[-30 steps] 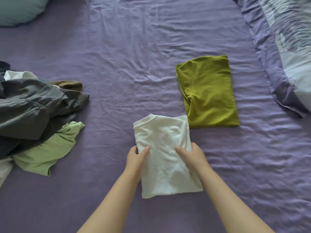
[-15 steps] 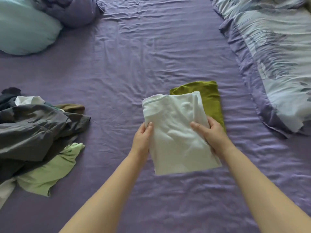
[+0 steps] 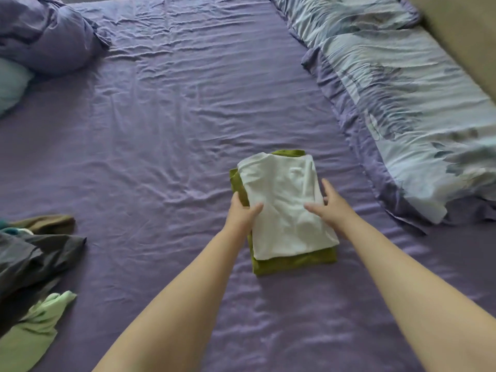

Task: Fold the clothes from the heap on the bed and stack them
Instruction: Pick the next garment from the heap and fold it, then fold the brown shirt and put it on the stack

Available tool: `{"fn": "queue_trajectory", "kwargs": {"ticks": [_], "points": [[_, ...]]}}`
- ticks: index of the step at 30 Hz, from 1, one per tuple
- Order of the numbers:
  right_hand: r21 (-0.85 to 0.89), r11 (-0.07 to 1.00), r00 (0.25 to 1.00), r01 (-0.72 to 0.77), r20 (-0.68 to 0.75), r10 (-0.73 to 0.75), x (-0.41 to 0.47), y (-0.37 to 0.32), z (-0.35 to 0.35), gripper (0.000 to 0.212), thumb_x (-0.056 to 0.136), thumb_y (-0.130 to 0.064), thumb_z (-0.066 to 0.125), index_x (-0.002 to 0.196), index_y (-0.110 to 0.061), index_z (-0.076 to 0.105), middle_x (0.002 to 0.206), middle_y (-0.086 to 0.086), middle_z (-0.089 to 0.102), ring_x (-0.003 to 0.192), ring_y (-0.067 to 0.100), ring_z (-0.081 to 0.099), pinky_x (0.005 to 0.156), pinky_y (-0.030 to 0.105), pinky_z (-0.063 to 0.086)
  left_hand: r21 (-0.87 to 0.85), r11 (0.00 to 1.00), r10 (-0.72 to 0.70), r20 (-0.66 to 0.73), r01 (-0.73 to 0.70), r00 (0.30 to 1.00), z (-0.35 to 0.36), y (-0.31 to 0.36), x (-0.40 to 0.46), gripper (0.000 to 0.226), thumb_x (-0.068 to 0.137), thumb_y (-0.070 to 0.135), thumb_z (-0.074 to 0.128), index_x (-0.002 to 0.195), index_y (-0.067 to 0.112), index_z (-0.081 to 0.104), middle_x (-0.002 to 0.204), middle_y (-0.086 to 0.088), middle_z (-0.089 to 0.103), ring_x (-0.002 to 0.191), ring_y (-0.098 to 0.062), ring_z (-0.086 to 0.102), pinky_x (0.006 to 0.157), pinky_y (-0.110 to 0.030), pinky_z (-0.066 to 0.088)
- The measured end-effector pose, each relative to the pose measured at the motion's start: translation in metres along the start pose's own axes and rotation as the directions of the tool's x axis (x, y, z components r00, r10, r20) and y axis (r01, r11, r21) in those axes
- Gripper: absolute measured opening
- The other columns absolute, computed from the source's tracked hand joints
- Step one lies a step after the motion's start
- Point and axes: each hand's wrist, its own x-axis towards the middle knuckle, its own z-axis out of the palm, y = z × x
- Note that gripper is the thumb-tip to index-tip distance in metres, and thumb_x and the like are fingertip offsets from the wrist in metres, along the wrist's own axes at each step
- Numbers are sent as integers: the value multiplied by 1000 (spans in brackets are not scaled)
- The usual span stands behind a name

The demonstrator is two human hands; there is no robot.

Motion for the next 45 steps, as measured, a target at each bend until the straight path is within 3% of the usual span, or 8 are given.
{"fn": "queue_trajectory", "kwargs": {"ticks": [3, 6, 10, 13, 17, 24, 36, 45], "points": [[-402, 915, 998, 20, 63, 6, -4, 16, 17, 89, 85, -27, 63, 151, -30, 4, 137, 16, 38, 120, 33, 47, 94, 37, 42, 341, 938, 68, -3, -63, 998, 6, -22, -3, 74, 84, 12, 65, 146, 23, 26, 134, -4, 52, 115, -25, 55, 91, -40, 50], [-608, 794, 997, 14, 67, 34, -9, 30, 31, 79, 91, -31, 54, 149, -39, 1, 136, 9, 30, 119, 30, 44, 90, 40, 43, 606, 794, 82, -24, -51, 996, 8, -39, -8, 84, 86, 20, 62, 151, 31, 9, 131, -5, 49, 115, -27, 54, 82, -34, 46], [-738, 666, 992, -109, -41, 117, -14, 29, 40, 75, 94, -34, 50, 149, -40, 1, 155, 12, 5, 136, 33, 25, 102, 45, 34, 670, 732, -47, -130, 123, 990, 6, -48, -16, 67, 91, 29, 54, 148, 28, 17, 126, -5, 56, 113, -27, 56, 84, -40, 50], [-859, 512, 994, 7, -49, -96, -22, 16, 51, 71, 93, -24, 49, 149, -29, 6, 157, 12, -10, 145, 32, 1, 112, 47, 19, 701, 698, -77, -132, 148, 988, 0, -53, -30, 67, 93, 38, 50, 150, 26, 17, 135, -2, 52, 123, -24, 50, 89, -37, 46], [-824, 520, 954, 225, 79, -288, -45, 0, 76, 56, 90, -33, 49, 142, -27, 31, 156, 6, 15, 144, 24, 12, 112, 42, 18, 700, 686, -103, -176, 198, 979, -22, -56, -51, 55, 89, 44, 49, 141, 29, 40, 130, 3, 57, 120, -20, 53, 91, -33, 45], [-744, 546, 917, 384, 238, -320, -102, -22, 133, 38, 92, -42, 43, 126, -25, 48, 122, -3, 58, 112, 22, 55, 89, 33, 42, 673, 682, -163, -239, 285, 957, -92, -80, -99, 41, 88, 44, 48, 127, 32, 54, 129, 7, 58, 118, -17, 54, 89, -29, 41], [-732, 314, 795, 605, 534, -288, -186, -64, 263, 37, 94, -49, 34, 116, -26, 52, 113, -5, 61, 113, 18, 54, 88, 31, 36, 717, 581, -178, -351, 386, 919, -246, -168, -200, 32, 89, 45, 45, 111, 29, 61, 119, 8, 63, 111, -16, 59, 83, -26, 44], [-623, 220, 648, 750, 629, -429, -225, -171, 388, 39, 94, -53, 35, 110, -24, 54, 106, -4, 61, 106, 20, 56, 83, 34, 37, 656, 660, 101, -560, 366, 822, -411, -167, -237, 29, 93, 44, 46, 113, 31, 62, 115, 9, 61, 108, -16, 57, 82, -27, 46]]}}
